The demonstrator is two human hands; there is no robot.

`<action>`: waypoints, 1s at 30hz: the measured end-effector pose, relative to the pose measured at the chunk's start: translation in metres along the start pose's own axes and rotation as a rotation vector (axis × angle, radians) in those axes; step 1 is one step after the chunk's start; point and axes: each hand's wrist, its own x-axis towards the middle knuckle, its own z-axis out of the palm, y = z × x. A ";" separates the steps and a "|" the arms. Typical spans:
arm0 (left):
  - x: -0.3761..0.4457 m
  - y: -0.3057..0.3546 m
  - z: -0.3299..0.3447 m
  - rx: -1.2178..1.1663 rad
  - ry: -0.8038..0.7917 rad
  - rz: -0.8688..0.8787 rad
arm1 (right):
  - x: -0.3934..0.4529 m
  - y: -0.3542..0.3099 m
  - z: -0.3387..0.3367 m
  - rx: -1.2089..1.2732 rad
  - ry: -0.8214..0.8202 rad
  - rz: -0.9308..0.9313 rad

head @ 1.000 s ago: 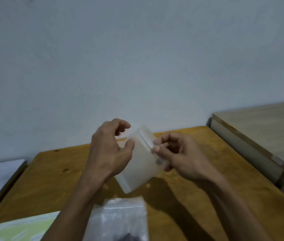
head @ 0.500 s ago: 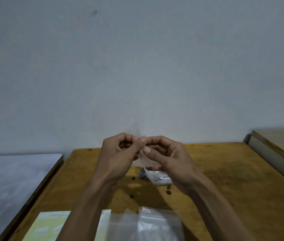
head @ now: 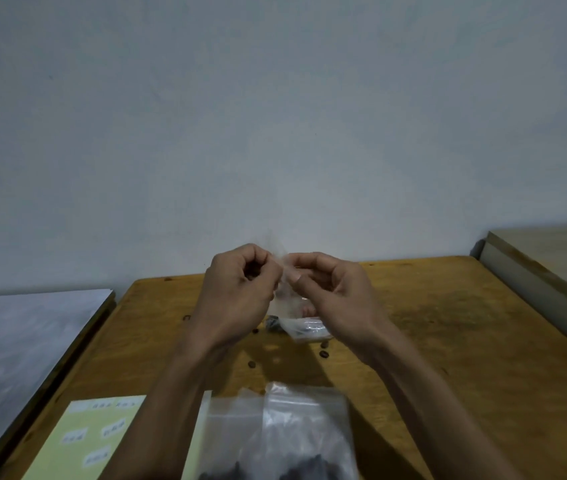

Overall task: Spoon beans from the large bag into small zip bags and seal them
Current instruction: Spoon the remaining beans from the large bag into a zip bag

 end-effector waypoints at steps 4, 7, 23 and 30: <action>-0.005 0.005 0.008 0.105 0.018 0.021 | -0.001 0.001 0.009 -0.526 0.196 -0.306; -0.005 0.010 0.008 0.201 0.005 0.093 | -0.001 0.000 0.011 -0.475 0.272 -0.355; -0.003 0.024 -0.001 0.420 0.162 0.163 | 0.000 -0.016 0.008 -0.494 0.278 -0.262; -0.008 0.021 -0.008 0.450 0.069 0.374 | 0.012 -0.004 -0.003 -0.153 0.138 -0.056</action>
